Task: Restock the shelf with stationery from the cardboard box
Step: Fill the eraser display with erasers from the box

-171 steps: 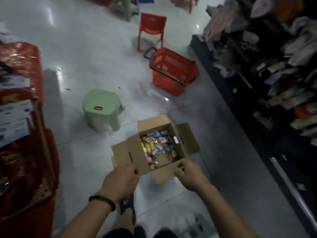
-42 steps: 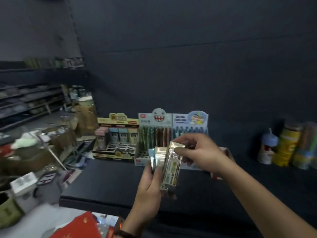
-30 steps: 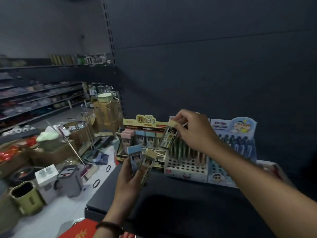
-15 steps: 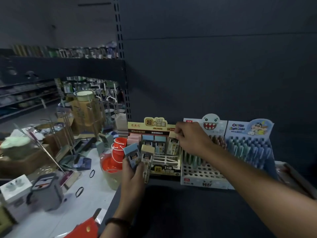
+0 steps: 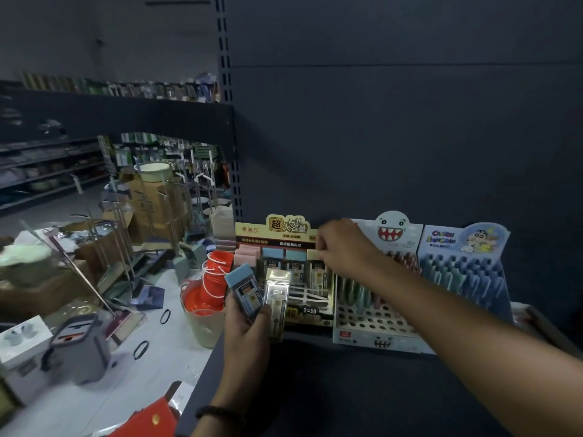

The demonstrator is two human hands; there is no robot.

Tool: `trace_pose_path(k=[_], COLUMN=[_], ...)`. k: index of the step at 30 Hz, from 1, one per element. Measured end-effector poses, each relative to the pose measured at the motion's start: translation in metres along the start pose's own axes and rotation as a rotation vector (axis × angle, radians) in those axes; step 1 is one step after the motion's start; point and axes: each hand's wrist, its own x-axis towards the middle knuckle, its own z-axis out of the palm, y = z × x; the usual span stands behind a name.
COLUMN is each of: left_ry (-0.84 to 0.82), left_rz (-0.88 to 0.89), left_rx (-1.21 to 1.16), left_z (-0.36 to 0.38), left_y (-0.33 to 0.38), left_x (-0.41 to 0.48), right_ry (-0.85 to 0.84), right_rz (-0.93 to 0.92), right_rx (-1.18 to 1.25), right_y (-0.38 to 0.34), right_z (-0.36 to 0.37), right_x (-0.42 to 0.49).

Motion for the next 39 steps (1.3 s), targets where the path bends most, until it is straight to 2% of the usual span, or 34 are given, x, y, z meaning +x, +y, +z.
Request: trace_pose_path(k=[6, 8, 10, 14, 18, 20, 25, 29, 39], left_ry=[-0.016, -0.028, -0.053, -0.096, -0.153, -0.148, -0.078, -0.059, -0.072], left_rz=[-0.02, -0.005, 0.013, 0.083, 0.14, 0.165, 0.151, 0.158, 0.165], left_rx=[-0.024, -0.012, -0.007, 0.048, 0.091, 0.082, 0.102, 0.138, 0.191], left_z=[0.002, 0.006, 0.011, 0.022, 0.028, 0.03, 0.021, 0.019, 0.017], left_y=[0.0, 0.001, 0.006, 0.015, 0.02, 0.022, 0.013, 0.005, 0.001], left_x=[0.005, 0.008, 0.011, 0.014, 0.016, 0.015, 0.007, 0.006, 0.008], right_ry=[-0.052, 0.005, 0.031, -0.228, -0.252, -0.23, -0.003, -0.025, -0.027], right_rz=[-0.098, -0.091, -0.098, -0.163, -0.168, -0.191, -0.147, -0.138, -0.114], right_rx=[-0.166, -0.074, 0.136, 0.459, 0.514, 0.466, 0.333, 0.189, 0.009], right_y=[-0.003, -0.002, -0.004, -0.013, -0.01, -0.006, 0.01, 0.014, 0.005], right_z=[-0.003, -0.013, -0.025, -0.039, -0.037, -0.041, -0.046, -0.033, -0.017], right_x=[-0.001, 0.0, -0.006, -0.023, -0.024, -0.021, -0.015, -0.013, -0.008])
